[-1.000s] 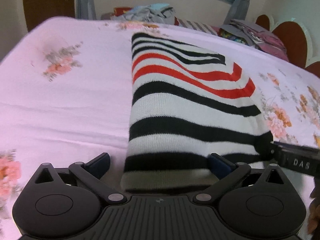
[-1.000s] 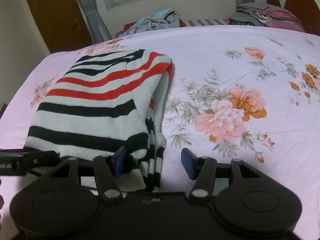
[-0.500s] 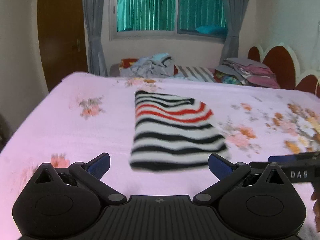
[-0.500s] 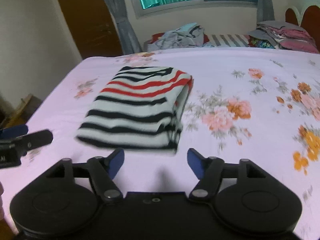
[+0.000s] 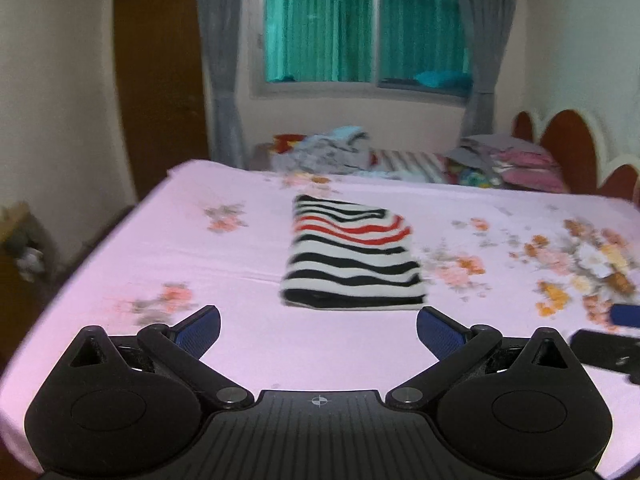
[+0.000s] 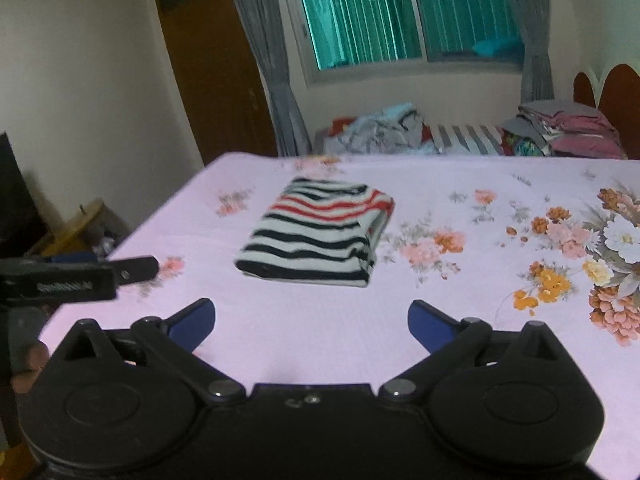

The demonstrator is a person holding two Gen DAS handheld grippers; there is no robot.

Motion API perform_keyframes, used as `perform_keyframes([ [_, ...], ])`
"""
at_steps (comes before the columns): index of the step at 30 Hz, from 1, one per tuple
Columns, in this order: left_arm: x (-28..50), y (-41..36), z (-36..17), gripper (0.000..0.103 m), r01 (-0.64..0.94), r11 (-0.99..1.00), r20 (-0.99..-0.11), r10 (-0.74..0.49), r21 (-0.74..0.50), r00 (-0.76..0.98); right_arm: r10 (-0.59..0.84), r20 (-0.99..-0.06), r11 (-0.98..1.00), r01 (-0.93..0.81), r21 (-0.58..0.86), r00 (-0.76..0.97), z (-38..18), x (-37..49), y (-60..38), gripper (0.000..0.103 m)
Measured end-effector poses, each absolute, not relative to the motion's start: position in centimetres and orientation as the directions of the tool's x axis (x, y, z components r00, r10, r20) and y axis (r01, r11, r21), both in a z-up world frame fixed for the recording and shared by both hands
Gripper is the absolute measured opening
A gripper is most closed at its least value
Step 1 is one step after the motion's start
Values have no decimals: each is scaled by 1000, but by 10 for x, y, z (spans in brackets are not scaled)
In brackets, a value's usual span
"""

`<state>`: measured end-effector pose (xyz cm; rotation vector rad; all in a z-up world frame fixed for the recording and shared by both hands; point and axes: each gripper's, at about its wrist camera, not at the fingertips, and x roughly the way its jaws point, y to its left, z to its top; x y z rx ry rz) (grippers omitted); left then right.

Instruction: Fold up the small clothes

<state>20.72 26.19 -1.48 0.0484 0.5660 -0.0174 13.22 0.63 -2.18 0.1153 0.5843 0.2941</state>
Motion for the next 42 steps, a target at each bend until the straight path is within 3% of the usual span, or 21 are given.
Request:
perform_keyframes([
  [4,184,252,-10,103,-68,981,-491,151,183,858,309,-507,951,-244,192,804,-18,119,7,102],
  [9,175,265,-9,103,-32,999,-581,40,24,813,306,-509,951,-234,201,805,-20,109,9,102],
  [17,165,275,-3,103,-116,993,-594,74,-31,801,203,-507,978,-153,140,838,-3,95,21,102],
  [29,161,270,12,103,-123,992,-569,105,6,816,116,-458,992,-81,95,881,11,94,16,102],
  [42,162,270,15,103,-129,991,-568,122,27,814,134,-459,990,-98,102,878,9,103,19,102],
])
